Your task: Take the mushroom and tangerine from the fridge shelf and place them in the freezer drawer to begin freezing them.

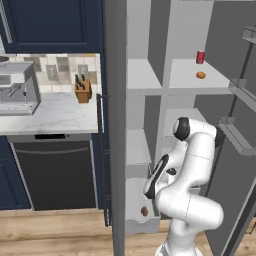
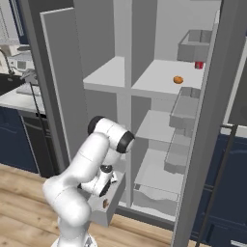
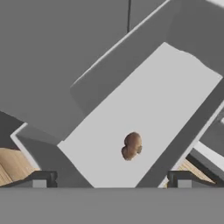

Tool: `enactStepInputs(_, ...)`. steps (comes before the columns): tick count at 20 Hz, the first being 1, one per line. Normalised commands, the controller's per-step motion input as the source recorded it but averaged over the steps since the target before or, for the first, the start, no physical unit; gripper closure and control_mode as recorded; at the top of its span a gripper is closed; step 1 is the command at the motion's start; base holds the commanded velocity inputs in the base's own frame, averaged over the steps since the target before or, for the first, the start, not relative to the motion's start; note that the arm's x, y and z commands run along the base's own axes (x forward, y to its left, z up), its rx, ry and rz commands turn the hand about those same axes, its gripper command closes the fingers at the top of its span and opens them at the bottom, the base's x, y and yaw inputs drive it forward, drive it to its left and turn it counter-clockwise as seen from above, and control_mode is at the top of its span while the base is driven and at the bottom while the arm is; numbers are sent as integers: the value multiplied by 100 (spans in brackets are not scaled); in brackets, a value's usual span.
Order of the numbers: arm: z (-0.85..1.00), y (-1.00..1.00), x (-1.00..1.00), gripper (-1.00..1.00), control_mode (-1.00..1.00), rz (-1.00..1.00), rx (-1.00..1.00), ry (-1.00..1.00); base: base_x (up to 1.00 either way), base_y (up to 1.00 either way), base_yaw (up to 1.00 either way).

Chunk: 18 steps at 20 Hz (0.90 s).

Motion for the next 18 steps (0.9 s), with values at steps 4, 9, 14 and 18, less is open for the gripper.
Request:
enactStepInputs(4,100,-27,-12,-100,-100,0,0,-6,0,0,0)
enactStepInputs(9,100,-33,-1,-100,-100,0,0,0,0,0,0)
enactStepInputs(14,100,-32,-10,-100,-100,-3,0,0,0,0,0)
enactStepInputs(18,89,-13,-36,-100,-100,-6,0,0,0,0,0)
